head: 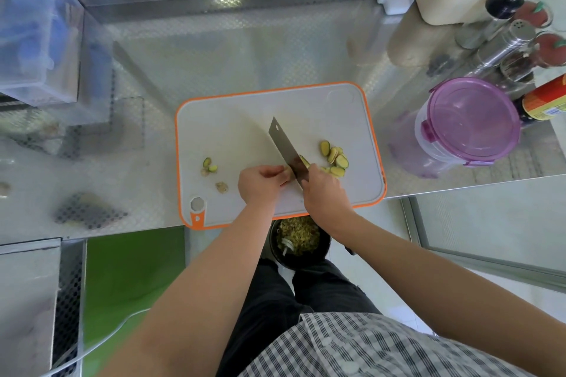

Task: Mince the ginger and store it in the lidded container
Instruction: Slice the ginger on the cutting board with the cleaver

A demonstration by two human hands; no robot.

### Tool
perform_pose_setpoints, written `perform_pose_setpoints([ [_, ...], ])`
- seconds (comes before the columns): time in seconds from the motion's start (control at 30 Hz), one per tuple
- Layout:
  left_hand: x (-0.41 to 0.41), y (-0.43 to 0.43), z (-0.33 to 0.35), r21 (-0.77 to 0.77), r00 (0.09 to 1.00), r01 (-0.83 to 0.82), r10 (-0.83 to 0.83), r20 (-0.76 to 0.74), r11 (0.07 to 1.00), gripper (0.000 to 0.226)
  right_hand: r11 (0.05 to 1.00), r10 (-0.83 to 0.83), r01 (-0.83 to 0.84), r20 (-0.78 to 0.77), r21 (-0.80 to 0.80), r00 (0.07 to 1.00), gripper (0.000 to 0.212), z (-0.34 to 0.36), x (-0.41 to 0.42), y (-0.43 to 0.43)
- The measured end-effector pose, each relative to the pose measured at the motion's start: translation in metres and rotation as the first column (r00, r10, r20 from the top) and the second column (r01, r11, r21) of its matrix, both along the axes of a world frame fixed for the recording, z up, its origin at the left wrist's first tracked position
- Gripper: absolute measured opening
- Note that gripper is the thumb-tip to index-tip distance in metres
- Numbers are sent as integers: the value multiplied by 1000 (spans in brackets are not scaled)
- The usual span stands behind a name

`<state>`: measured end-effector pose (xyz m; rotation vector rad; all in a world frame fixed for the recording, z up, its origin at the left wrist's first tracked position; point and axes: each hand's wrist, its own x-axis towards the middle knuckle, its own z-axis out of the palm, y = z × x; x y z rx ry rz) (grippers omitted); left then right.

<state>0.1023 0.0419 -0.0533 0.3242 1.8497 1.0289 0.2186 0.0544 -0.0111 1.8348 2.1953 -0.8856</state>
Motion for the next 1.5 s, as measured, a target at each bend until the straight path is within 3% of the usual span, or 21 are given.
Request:
perform_pose_setpoints([
  [0.4,2,1,4,5,997,-52,52,64,999,16,999,-5,11,-143,37,990,18,21,13,4],
  [0.97,1,4,2,2,998,-37,37,46,999,17,1000,22,-22,34,-23,999,3,16,5,-3],
  [1.07,0,3,0,3,999,-30,30,31,1000,18,1000,26,-26,33,-5,999,10,8,-5,6],
  [1.23,-2,1,-3,-19,999,-20,21,32,1000,18,999,23,-24,5,36,1000,8,-4,-11,10],
  [1.5,-4,0,-5,-6,998,-38,38,53,999,19,999,-22,29,-182,37,983,15,13,7,7],
])
